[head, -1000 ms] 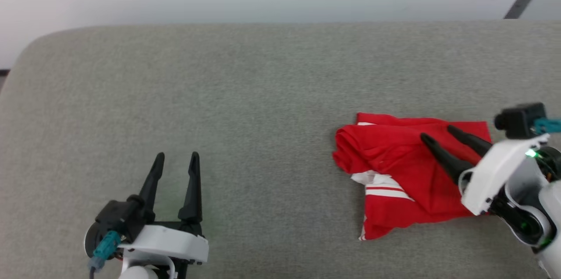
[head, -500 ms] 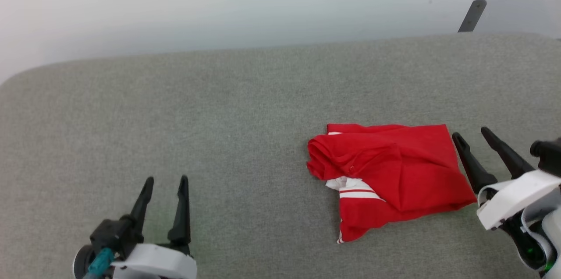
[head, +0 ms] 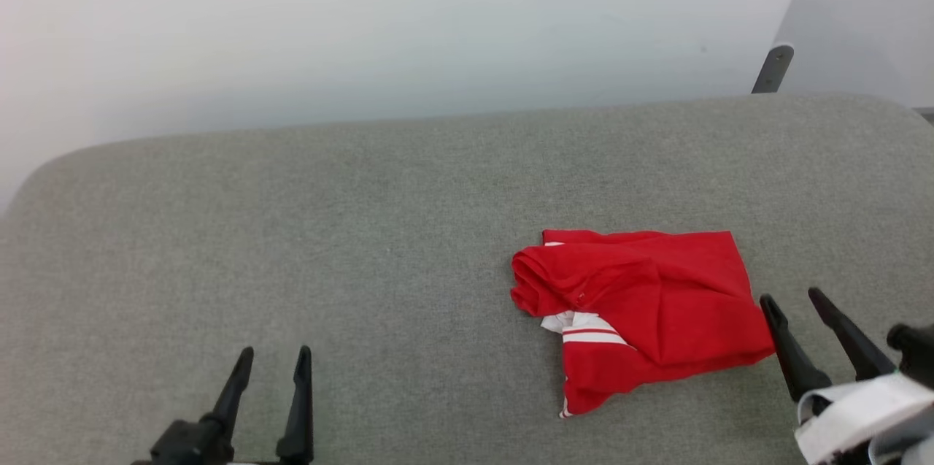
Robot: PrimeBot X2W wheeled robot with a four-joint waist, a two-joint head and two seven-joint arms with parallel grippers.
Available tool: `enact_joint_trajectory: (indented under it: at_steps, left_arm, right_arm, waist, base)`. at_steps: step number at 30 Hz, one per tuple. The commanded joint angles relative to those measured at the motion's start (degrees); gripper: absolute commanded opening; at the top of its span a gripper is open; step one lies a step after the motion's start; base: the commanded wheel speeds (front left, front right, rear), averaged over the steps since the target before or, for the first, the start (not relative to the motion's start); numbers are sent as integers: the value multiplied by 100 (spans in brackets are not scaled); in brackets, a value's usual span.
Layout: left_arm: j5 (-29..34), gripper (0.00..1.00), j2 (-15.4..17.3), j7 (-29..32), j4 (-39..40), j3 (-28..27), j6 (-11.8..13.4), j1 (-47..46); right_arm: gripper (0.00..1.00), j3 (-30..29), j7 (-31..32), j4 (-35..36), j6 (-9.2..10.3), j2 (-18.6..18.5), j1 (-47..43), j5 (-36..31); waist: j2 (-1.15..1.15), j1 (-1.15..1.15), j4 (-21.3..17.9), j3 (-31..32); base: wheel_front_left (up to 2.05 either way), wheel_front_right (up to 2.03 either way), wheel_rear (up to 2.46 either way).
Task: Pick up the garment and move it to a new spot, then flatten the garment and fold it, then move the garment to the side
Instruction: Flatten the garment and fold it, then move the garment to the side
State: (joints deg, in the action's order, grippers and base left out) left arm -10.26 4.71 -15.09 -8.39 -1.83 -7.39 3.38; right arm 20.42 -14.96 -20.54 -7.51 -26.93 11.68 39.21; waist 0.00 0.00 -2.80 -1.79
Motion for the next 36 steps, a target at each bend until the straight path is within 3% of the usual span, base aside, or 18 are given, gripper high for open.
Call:
enact_joint_trajectory:
  at_steps: [1,11,20,30,36]
  left_arm:
    - [36,100,24,-4,44,3,-13,93]
    - [-17,100,95,-4,468,51,-13,541]
    - [-4,100,35,-4,503,103,-13,493]
    - [18,100,-9,-4,497,221,-13,198]
    - [47,100,-37,-4,456,360,-13,-193]
  right_arm:
    - [100,-114,-21,76,4,28,-165,-57]
    - [100,-1158,142,922,3,219,-1167,-476]
    - [100,-1477,492,1369,4,460,-1353,-634]
    - [100,-1272,1126,1261,4,376,-377,-779]
    - [100,-1103,1928,823,4,154,516,-654]
  waist:
    - [0,0,36,50]
    - [0,0,120,83]
    - [0,0,167,-2]
    - [0,0,118,-312]
    - [0,0,236,-664]
  base:
    - [0,0,0]
    - [0,0,0]
    - [0,0,0]
    - [0,0,0]
    - [0,0,0]
